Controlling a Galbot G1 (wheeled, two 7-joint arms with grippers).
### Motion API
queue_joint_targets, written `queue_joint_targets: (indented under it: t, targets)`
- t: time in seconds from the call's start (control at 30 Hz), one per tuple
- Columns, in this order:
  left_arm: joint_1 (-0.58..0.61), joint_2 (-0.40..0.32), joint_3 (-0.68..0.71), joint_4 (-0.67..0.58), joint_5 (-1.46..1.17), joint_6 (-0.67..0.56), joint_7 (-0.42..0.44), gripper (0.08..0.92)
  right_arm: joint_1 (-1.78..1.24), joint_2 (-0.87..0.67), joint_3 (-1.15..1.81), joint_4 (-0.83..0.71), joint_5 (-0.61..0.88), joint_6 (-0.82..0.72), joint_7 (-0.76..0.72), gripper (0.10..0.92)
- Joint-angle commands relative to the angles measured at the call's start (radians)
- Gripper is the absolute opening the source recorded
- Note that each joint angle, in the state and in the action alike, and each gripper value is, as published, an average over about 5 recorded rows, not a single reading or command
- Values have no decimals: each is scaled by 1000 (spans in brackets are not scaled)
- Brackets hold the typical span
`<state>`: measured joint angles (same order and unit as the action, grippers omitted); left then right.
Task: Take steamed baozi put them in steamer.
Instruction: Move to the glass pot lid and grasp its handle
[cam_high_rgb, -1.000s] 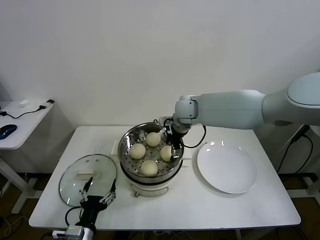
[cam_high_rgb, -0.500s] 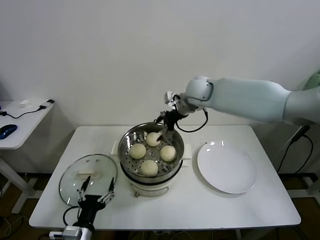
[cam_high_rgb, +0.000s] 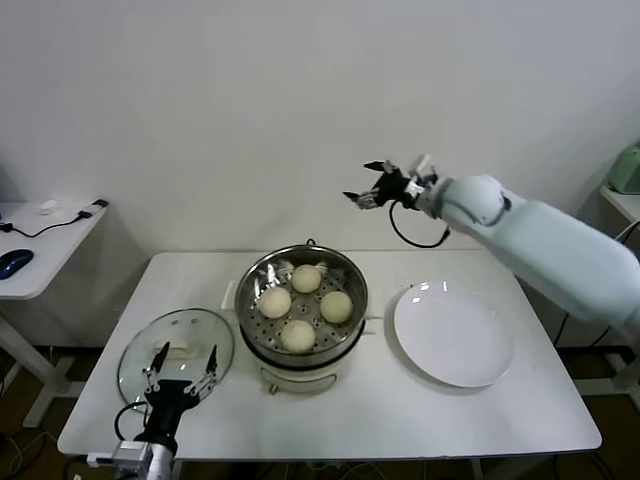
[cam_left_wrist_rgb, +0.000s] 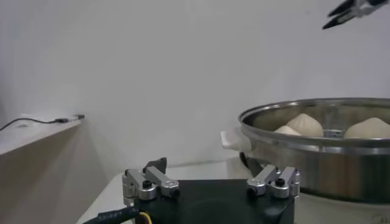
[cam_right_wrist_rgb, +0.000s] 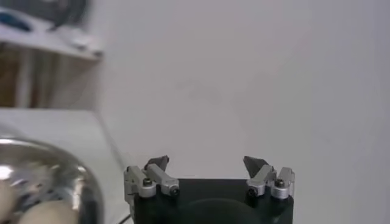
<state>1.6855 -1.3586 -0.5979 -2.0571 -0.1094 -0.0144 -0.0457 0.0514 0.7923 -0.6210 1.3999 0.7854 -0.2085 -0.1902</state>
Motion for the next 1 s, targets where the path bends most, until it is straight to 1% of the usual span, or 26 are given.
queue_joint_targets:
  t: [0.03,0.17,0.3,0.5,0.73,0.83,1.0]
  targets:
    - [-9,24,-7,20,-8,-3,-9,823,-876,-73,875,168,-254,179,156,823]
    - [-6,46,-10,41,-3,-10,-18,823,-1101,53,1035,179,-312,285,148,823]
    - [-13,51,-18,57,8,-19,-28,823,-1231,179,1118,169,-349,372,129,823]
    - [-20,51,-32,67,74,-37,-62,823,-1354,336,1181,169,-382,411,68,823]
    - [-40,58,-87,132,300,-95,-117,823,-1428,439,1191,154,-389,446,60,823]
    - [-54,72,-120,174,450,-117,-176,823,-1449,465,1188,155,-380,447,66,823]
    - [-78,123,-154,297,887,-144,-359,823,-1453,481,1178,161,-387,441,82,823]
